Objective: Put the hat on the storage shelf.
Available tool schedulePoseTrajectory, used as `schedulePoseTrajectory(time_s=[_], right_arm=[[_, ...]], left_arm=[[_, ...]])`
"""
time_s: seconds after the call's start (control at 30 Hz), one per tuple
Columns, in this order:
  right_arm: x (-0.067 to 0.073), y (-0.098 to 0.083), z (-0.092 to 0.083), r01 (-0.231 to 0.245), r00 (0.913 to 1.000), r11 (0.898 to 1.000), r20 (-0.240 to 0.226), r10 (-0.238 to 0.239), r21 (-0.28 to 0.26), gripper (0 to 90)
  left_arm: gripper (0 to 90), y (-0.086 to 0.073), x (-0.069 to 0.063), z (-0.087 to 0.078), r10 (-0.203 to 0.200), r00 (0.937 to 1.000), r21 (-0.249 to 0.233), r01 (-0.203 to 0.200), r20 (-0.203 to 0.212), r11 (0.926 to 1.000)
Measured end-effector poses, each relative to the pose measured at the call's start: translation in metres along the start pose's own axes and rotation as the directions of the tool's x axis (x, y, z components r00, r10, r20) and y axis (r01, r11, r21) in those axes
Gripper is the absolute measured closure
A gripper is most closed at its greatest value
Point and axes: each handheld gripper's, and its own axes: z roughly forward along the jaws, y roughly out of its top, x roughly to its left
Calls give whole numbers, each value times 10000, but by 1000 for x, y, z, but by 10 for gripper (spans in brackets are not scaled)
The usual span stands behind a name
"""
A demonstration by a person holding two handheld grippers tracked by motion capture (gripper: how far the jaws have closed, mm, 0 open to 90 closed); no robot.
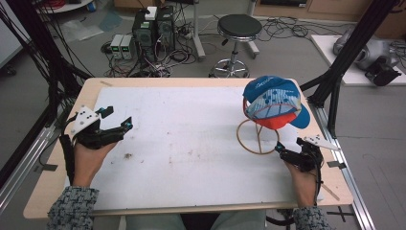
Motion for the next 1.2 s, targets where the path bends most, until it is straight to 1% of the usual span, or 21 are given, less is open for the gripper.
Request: schedulePoseTrajectory(time_s=[0.1,0.2,0.27,0.33,0.43,0.63,0.83,0.9,0.93,1.03,1.2], right_arm=[[2,0,0,13,10000,10000,-47,-13,-7,115],[4,1,-2,-73,9999,10000,-87,73,-62,115],[6,0,-3,-26,9999,9999,-121,24,-100,115],[8,0,-4,-15,9999,10000,-149,14,-98,115],[9,0,-5,-91,9998,9999,-151,90,-99,115],[8,0,-5,-106,9999,9999,-136,104,-119,115],[7,-1,-6,-129,9999,9999,-109,128,-89,115],[7,-2,-6,-156,9998,9999,-129,155,-53,115],[6,-2,-6,-65,9999,10000,-105,65,-36,115],[7,-2,-6,-19,9999,10000,-108,18,-48,115],[6,-3,-7,-59,9999,10000,-101,58,-65,115]], left_arm=[[204,-9,1,-6,16,9997,-56,-17,-254,10000],[203,-19,3,-12,-106,9987,-83,102,-507,9999],[203,-23,5,-15,-81,9980,18,83,-627,10000],[202,-27,7,-18,-145,9972,-93,139,-740,9999],[201,-32,10,-20,-267,9961,-107,259,-839,9996],[201,-41,13,-16,-328,9957,69,335,-863,9994],[201,-44,15,-11,-347,9957,292,373,-858,9989],[202,-44,16,-11,-366,9956,314,395,-858,9987],[201,-44,16,-11,-388,9954,307,416,-879,9987],[201,-45,17,-10,-450,9953,300,478,-862,9984],[201,-46,18,-9,-457,9952,470,499,-868,9976]])
